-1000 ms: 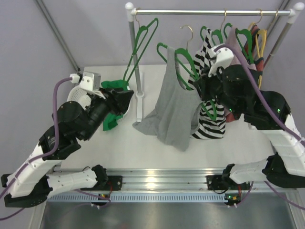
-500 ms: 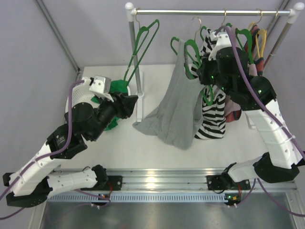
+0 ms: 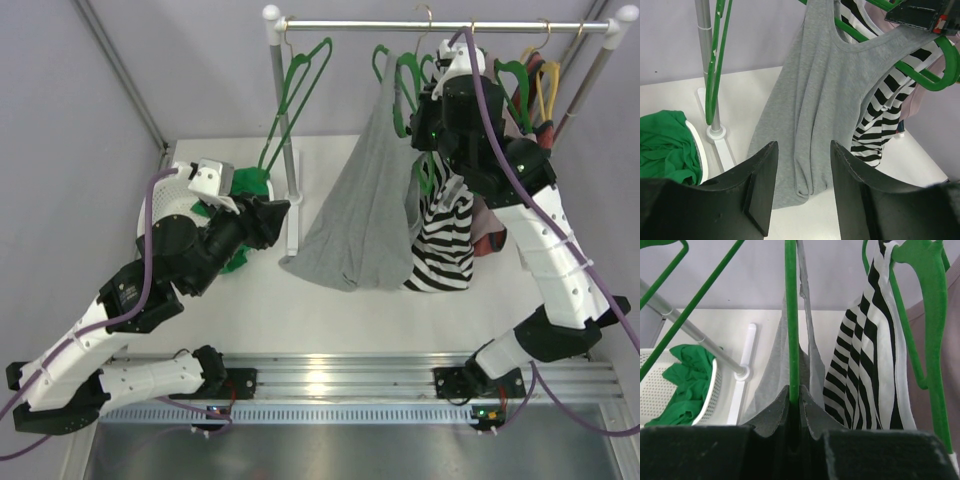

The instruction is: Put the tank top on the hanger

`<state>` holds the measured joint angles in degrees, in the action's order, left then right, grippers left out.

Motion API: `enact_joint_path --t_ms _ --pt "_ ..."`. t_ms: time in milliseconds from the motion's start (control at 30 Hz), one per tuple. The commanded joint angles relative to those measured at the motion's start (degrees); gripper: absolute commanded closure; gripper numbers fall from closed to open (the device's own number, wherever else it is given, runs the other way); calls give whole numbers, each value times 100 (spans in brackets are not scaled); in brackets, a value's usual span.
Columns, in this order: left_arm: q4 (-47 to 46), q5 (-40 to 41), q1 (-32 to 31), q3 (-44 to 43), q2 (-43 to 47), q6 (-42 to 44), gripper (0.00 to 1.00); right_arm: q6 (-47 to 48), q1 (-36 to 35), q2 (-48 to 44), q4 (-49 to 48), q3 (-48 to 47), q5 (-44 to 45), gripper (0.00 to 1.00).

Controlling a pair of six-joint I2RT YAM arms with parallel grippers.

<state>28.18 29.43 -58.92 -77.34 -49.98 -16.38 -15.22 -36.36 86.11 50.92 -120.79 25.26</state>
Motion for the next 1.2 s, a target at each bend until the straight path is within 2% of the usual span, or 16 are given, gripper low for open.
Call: enact_joint_path --t_ms 0,700,1167 --pt "-50 19 12 -53 41 12 49 -51 164 55 -601 -269 375 100" --pt "-76 177 12 263 67 -137 50 125 252 -182 -1057 750 480 100" --pt "12 318 12 378 111 -251 50 55 243 -621 -943 978 24 60"
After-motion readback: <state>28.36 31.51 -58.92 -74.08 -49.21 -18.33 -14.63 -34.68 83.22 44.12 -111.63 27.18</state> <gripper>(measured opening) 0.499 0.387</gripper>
